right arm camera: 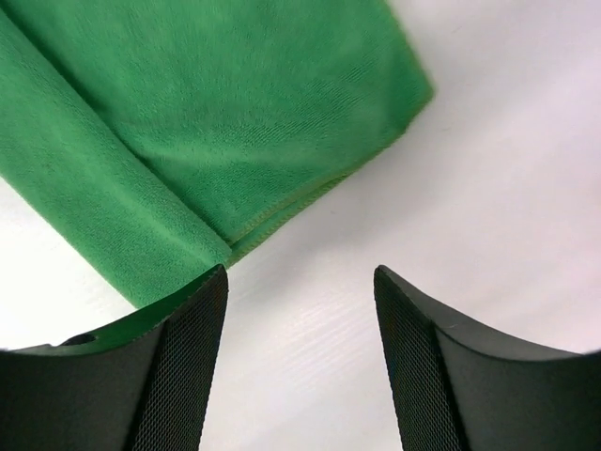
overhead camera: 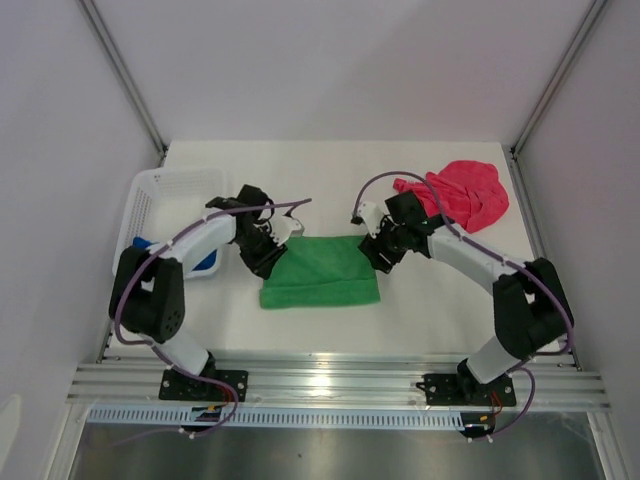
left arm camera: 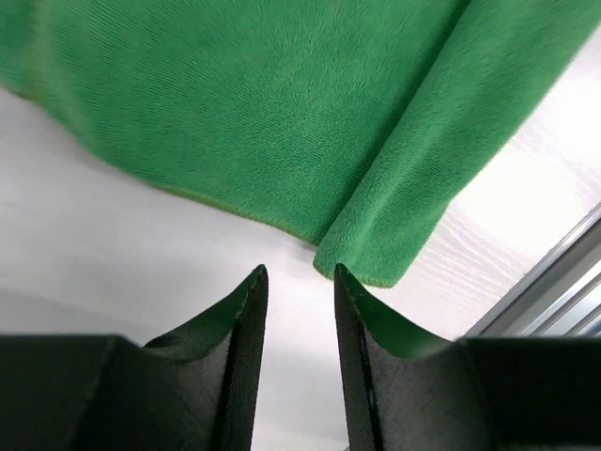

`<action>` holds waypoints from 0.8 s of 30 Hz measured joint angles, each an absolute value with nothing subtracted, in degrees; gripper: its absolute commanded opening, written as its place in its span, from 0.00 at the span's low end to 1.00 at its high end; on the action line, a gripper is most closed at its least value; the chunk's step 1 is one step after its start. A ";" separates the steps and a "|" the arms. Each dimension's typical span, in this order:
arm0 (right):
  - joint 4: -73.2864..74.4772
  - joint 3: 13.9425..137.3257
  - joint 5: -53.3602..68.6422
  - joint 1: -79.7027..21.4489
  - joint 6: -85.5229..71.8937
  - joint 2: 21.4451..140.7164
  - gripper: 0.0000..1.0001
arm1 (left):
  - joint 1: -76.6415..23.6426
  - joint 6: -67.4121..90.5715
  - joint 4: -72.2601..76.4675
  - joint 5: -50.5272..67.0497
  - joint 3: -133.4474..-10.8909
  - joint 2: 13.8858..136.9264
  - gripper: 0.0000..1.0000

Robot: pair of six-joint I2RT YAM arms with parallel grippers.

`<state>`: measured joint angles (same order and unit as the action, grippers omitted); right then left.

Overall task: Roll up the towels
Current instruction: Roll the towel

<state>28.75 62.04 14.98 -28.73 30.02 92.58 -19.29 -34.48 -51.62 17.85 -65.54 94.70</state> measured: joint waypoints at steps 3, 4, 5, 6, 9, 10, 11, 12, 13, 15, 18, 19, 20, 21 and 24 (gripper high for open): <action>23.97 57.54 13.78 -29.36 31.05 84.77 0.67 | -19.86 -35.03 -51.59 18.39 -65.91 89.30 0.43; 22.59 54.74 13.50 -30.11 32.60 81.47 0.67 | -20.47 -35.33 -51.35 18.17 -65.34 86.74 0.44; 21.78 51.96 13.52 -31.14 34.09 78.28 0.67 | -21.58 -36.05 -51.24 17.80 -64.55 84.09 0.44; 20.32 48.86 13.76 -32.42 36.10 75.05 0.67 | -22.74 -36.60 -51.05 17.12 -63.68 82.02 0.44; 19.25 41.21 16.08 -36.42 43.31 68.51 0.68 | -28.60 -39.90 -49.45 15.46 -57.63 75.13 0.45; 19.22 39.97 16.36 -37.47 44.75 67.99 0.68 | -30.26 -41.01 -48.16 14.87 -54.94 73.73 0.46; 19.31 38.92 16.51 -38.52 46.24 67.96 0.68 | -31.79 -42.19 -47.62 14.20 -52.03 72.95 0.46; 19.33 38.28 16.47 -39.31 47.37 68.60 0.68 | -32.80 -43.05 -46.87 13.15 -49.21 72.77 0.47; 19.38 38.02 16.29 -39.90 48.40 69.54 0.69 | -33.32 -43.83 -46.02 11.92 -46.74 73.10 0.50; 18.90 38.00 15.59 -40.75 49.71 71.57 0.68 | -33.43 -44.88 -44.82 10.09 -43.66 73.93 0.53; 17.52 37.91 14.70 -41.47 50.92 74.48 0.68 | -33.43 -45.76 -42.48 8.71 -42.13 74.19 0.54; 16.93 37.87 14.37 -41.58 51.18 75.29 0.68 | -33.50 -46.09 -41.32 8.54 -42.02 74.19 0.54; 16.36 37.82 14.11 -41.63 51.35 76.01 0.68 | -33.54 -46.22 -39.97 8.03 -41.85 74.22 0.53; 15.94 37.80 13.89 -41.65 51.55 76.60 0.68 | -33.54 -46.44 -38.98 7.68 -41.65 74.26 0.53; 15.03 37.71 13.76 -41.65 51.77 77.89 0.67 | -33.54 -46.57 -37.23 7.20 -41.12 75.09 0.52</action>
